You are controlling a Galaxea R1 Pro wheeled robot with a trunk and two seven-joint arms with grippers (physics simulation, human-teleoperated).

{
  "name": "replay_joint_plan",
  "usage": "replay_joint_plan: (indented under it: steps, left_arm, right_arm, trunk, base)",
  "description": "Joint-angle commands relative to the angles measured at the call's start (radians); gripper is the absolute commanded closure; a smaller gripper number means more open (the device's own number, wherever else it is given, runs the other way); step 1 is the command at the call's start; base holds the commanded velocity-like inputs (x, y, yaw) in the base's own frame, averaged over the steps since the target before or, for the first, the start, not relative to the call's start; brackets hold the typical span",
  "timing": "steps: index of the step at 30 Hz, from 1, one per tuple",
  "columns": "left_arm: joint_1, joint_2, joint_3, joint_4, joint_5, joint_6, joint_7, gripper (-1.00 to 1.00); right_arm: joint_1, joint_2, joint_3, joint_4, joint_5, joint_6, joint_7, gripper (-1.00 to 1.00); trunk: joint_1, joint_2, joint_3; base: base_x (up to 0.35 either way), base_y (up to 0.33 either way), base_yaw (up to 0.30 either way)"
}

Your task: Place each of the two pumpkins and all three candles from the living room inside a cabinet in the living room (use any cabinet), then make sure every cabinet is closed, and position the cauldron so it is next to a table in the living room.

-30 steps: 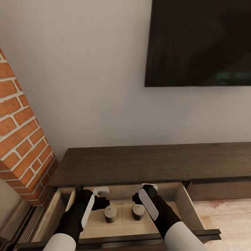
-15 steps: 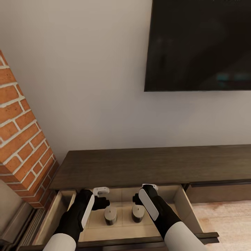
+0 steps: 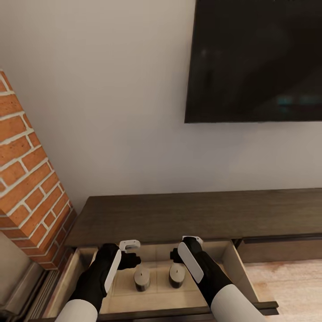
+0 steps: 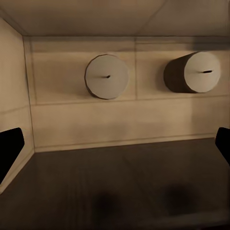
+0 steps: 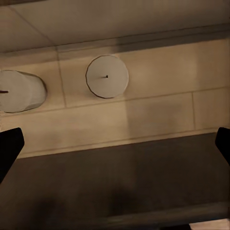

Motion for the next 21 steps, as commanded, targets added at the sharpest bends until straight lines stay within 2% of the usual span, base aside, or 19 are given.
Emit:
replay_joint_plan:
  steps: [1, 21]
  left_arm:
    - [0.0, 0.0, -0.001, 0.0, -0.001, 0.0, 0.0, -1.0]
    - [0.0, 0.0, -0.002, 0.0, -0.002, 0.0, 0.0, -1.0]
  right_arm:
    - [-0.001, 0.0, 0.0, 0.0, -0.001, 0.001, 0.0, -1.0]
    - [0.0, 0.0, 0.004, 0.0, 0.001, -0.002, 0.002, -1.0]
  trunk:
    - [-0.004, 0.007, 0.003]
    - [-0.081, 0.147, 0.066]
  base:
    - [0.0, 0.0, 0.0]
    - [0.0, 0.0, 0.0]
